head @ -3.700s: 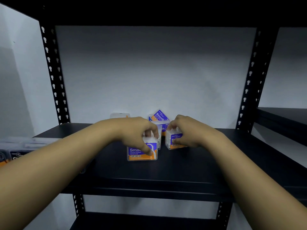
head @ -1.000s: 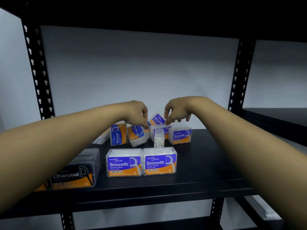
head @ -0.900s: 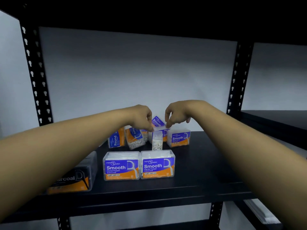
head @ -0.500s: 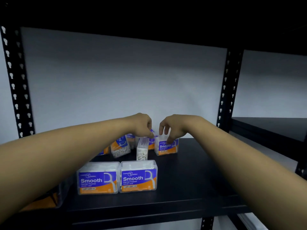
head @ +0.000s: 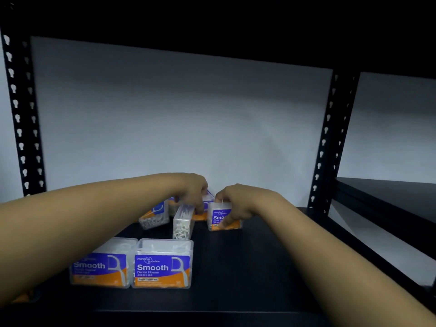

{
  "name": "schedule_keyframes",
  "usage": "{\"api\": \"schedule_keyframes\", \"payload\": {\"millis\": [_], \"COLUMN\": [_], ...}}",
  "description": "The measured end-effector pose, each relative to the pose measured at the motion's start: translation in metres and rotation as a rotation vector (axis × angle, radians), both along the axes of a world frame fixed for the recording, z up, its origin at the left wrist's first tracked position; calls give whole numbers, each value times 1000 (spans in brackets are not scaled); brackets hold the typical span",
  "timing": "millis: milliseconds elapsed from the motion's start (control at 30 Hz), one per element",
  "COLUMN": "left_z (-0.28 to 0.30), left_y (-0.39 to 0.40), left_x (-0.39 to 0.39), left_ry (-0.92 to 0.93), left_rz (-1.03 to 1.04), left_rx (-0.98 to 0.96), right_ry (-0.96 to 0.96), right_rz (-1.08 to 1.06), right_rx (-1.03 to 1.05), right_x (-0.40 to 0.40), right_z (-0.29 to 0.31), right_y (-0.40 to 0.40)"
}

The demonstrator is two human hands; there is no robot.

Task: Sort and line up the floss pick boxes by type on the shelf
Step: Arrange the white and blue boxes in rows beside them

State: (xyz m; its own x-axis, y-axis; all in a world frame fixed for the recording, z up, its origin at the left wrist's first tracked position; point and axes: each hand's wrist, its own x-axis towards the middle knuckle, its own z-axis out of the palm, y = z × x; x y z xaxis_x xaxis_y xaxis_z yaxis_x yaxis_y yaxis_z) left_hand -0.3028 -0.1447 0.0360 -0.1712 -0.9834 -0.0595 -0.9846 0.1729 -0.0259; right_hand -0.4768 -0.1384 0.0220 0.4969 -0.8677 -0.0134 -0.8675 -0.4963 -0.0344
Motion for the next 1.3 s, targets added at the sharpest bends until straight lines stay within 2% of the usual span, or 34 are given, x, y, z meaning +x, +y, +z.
{"api": "schedule_keyframes", "payload": {"millis": [300,467,867,1000,1167,1300], "left_z": [-4,1,59,59,42,26], "left_y": [-3,0,59,96,129,132], "left_x": [-2,6,38,56,82,95], "left_ry": [12,135,367,366,438,470], "left_rz": [-11,-17,-182,-206,-268,-234], "left_rx": [23,-27,-198,-136,-84,-50], "right_ry": [18,22,-156,-129,-161,-122], "right_rz": [41,19,62,128,242,294], "right_rx": [22,-30,-85,-113,-34,43], "right_x": [-5,-18,-32,-28,-20,-6], "right_z": [-1,10,58,53,35,15], "right_y": [4,13,64,88,112,121]}}
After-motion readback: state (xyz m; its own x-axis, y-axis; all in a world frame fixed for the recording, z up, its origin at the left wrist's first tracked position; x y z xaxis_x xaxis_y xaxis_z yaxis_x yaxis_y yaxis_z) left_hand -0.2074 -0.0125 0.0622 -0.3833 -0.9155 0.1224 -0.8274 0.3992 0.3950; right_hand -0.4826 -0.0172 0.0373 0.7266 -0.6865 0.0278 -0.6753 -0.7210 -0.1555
